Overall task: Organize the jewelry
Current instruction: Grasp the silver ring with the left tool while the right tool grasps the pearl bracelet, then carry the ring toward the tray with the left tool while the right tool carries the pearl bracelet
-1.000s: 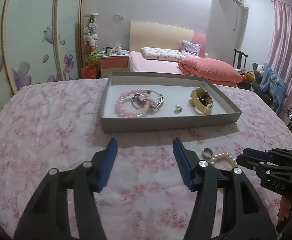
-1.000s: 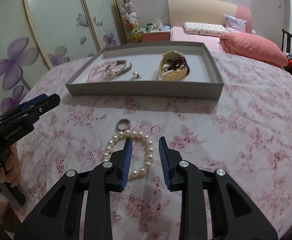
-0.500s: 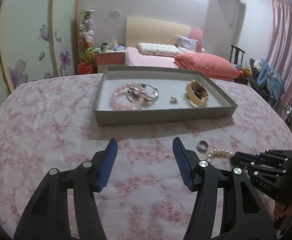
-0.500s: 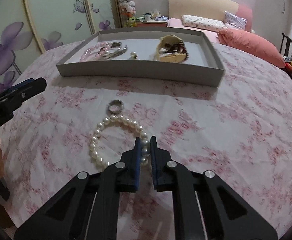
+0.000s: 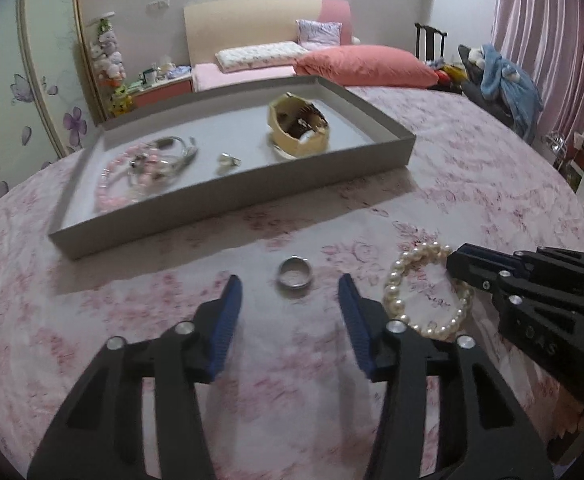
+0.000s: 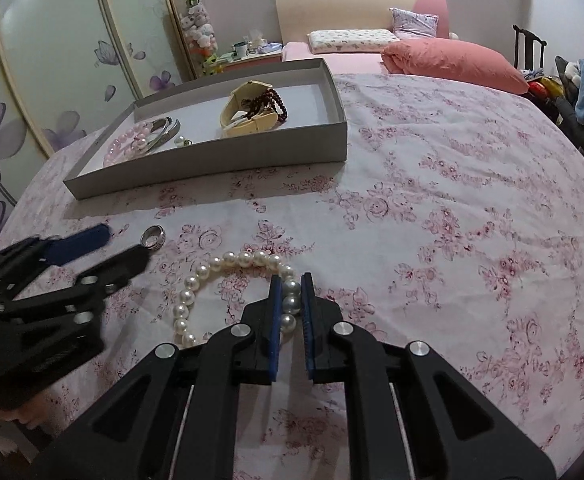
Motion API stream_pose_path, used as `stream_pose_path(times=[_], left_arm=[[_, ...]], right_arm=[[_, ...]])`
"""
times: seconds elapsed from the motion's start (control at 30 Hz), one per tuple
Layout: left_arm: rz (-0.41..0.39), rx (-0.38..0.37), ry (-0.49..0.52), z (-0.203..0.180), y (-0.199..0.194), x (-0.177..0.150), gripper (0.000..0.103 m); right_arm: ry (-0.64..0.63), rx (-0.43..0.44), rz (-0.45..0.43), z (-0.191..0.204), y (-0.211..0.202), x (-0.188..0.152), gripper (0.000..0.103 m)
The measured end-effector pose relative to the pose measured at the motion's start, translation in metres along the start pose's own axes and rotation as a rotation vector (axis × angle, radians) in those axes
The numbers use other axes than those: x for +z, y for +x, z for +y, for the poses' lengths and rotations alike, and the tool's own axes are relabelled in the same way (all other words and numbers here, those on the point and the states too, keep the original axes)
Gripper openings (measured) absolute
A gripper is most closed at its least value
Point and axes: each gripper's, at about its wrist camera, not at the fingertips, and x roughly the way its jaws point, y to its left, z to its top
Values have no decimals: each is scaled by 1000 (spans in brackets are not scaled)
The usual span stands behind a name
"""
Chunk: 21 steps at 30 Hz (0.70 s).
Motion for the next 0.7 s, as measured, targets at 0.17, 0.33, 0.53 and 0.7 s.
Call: stream_pose_path(times=[0.17, 0.33, 0.53, 0.7], left_arm=[[31, 27, -10, -5, 13, 6, 33], [32, 58, -28, -3, 16, 11, 22], [36, 126, -93, 30, 5, 2, 22], [40, 197, -173, 72, -11, -12, 22]], right_arm=[[6, 13, -2, -1, -1, -1, 11], [7, 27, -4, 1, -1, -1, 11], [-7, 67, -35, 8, -7, 0, 11], [-44, 135, -100, 26, -18, 5, 11]])
